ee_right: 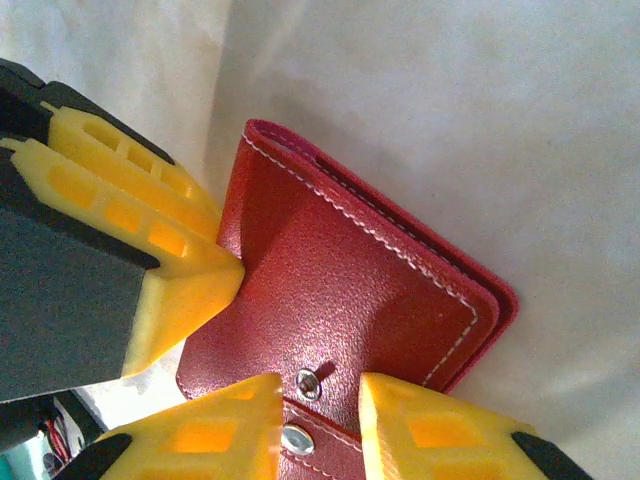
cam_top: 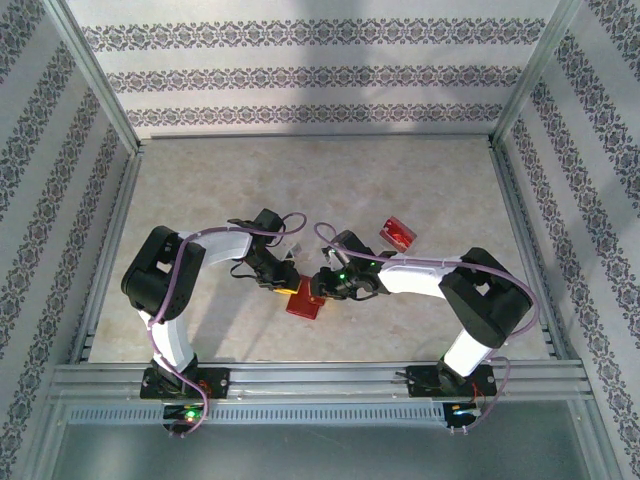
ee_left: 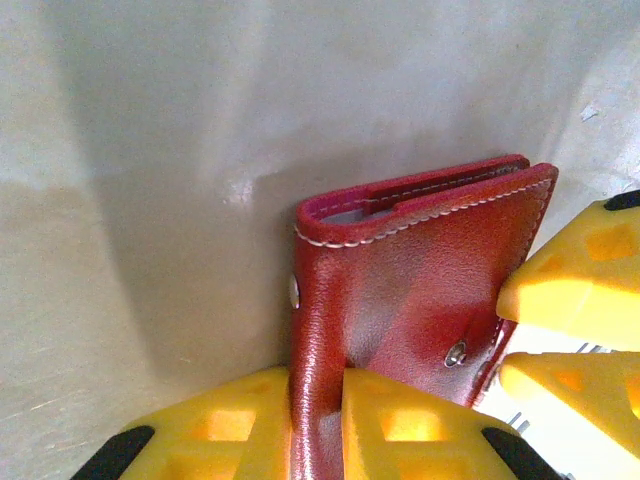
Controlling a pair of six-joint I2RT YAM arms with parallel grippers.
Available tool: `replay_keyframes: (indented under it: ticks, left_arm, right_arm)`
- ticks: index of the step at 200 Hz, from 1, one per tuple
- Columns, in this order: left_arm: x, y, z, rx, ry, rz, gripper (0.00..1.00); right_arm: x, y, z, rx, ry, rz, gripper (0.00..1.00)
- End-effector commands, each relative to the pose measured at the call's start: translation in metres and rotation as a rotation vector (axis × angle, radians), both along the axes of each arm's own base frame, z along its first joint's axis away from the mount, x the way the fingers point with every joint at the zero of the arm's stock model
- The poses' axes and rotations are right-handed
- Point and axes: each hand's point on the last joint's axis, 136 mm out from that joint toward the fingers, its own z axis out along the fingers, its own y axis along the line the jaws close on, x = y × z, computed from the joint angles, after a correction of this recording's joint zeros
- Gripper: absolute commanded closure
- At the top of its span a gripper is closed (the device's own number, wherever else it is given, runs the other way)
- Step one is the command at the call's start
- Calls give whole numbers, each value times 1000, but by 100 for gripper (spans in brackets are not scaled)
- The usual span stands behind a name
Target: Put the credit cards into the card holder
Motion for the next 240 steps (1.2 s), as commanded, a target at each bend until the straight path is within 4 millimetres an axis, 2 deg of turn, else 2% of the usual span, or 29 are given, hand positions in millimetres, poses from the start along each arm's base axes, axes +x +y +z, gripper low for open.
replay_keyframes:
  ticks: [1, 37, 67, 96, 150, 176, 240]
  left_arm:
    - [-13, 8, -18, 72, 29, -31, 81]
    - [-14, 8, -18, 73, 30, -31, 81]
    - [-14, 9, -18, 74, 30, -30, 81]
    - [-13, 8, -18, 73, 32, -30, 81]
    - [-13, 7, -17, 69, 31, -30, 81]
    - [-13, 8, -17, 71, 26, -30, 81]
    - [-13, 8, -18, 71, 29, -31, 81]
  right_arm:
    - [-8, -5, 2, -4, 7, 10, 70]
    - [-8, -3, 14, 26, -18, 29, 69]
    - [-10, -10, 20, 17, -35, 3, 69]
    - [-14, -19, 25, 22, -48, -35, 76]
    - [-21, 5, 11, 76, 15, -18, 92]
    - [-18, 16, 11, 111, 18, -14, 93]
    - [-13, 13, 10, 116, 13, -33, 94]
